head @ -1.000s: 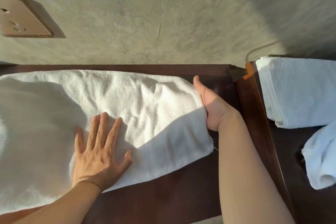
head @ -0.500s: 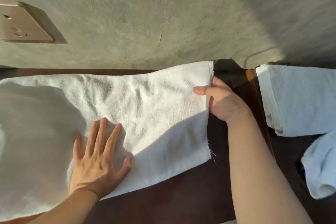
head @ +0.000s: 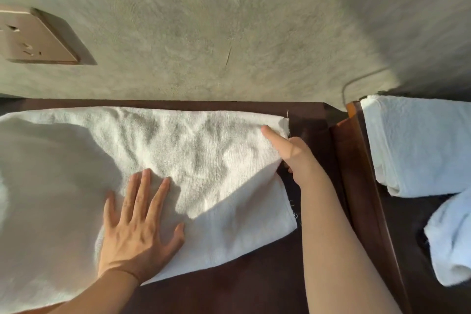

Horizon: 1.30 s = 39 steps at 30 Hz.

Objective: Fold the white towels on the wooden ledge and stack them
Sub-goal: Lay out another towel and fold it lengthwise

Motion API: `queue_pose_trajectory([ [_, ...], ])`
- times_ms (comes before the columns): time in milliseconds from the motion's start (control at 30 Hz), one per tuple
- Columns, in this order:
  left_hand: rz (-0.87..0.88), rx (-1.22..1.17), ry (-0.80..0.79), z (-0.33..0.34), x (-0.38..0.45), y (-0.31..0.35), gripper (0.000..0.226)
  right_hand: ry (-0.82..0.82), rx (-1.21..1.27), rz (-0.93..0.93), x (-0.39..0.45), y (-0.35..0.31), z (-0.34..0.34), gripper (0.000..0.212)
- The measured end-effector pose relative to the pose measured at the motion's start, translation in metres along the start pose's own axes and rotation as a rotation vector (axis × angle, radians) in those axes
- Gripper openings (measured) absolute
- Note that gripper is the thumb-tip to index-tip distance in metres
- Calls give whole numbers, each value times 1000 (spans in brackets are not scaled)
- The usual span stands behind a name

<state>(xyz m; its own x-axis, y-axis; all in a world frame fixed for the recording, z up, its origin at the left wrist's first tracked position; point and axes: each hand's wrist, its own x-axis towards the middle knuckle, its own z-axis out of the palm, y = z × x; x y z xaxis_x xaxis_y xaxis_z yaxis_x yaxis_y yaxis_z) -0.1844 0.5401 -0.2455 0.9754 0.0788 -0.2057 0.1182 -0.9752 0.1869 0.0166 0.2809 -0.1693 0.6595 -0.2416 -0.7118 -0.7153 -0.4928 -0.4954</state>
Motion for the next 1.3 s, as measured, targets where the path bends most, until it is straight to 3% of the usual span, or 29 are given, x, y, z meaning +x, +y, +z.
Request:
queue_pose_trajectory([
  [67,1,3,-2,0,0,0,94,-147,35,-89,-5,-2,-2,56],
  [133,3,1,1,0,0,0,94,-227,185,-155,-8,-3,-4,44],
  [233,8,-2,11,1,0,-1,94,-400,451,-55,-13,-11,-9,45],
  [300,2,0,13,1,0,-2,94,-440,376,41,-20,-21,-12,48],
  [433,5,6,27,1,-1,-1,94,-443,206,61,-20,-31,-7,82],
  [533,6,9,28,1,-1,-1,94,-474,206,-2,-17,-33,-2,86],
  [733,3,8,25,1,0,-1,94,-528,494,39,-9,-20,-7,19],
  [833,-4,-10,27,1,-1,0,94,-533,685,-134,-19,-9,-12,25],
  [933,-3,3,21,1,0,1,94,-406,954,-264,-12,-8,-15,30],
  [1000,7,18,13,1,0,-1,94,-257,1052,-204,3,-17,-15,33],
  [1100,11,26,8,1,-1,-2,94,-45,675,9,22,-26,-15,39],
  [1233,10,19,17,2,0,-1,93,-60,224,134,10,-11,-9,76],
  [1300,12,12,21,2,0,-1,94,-67,63,92,3,3,-5,101],
])
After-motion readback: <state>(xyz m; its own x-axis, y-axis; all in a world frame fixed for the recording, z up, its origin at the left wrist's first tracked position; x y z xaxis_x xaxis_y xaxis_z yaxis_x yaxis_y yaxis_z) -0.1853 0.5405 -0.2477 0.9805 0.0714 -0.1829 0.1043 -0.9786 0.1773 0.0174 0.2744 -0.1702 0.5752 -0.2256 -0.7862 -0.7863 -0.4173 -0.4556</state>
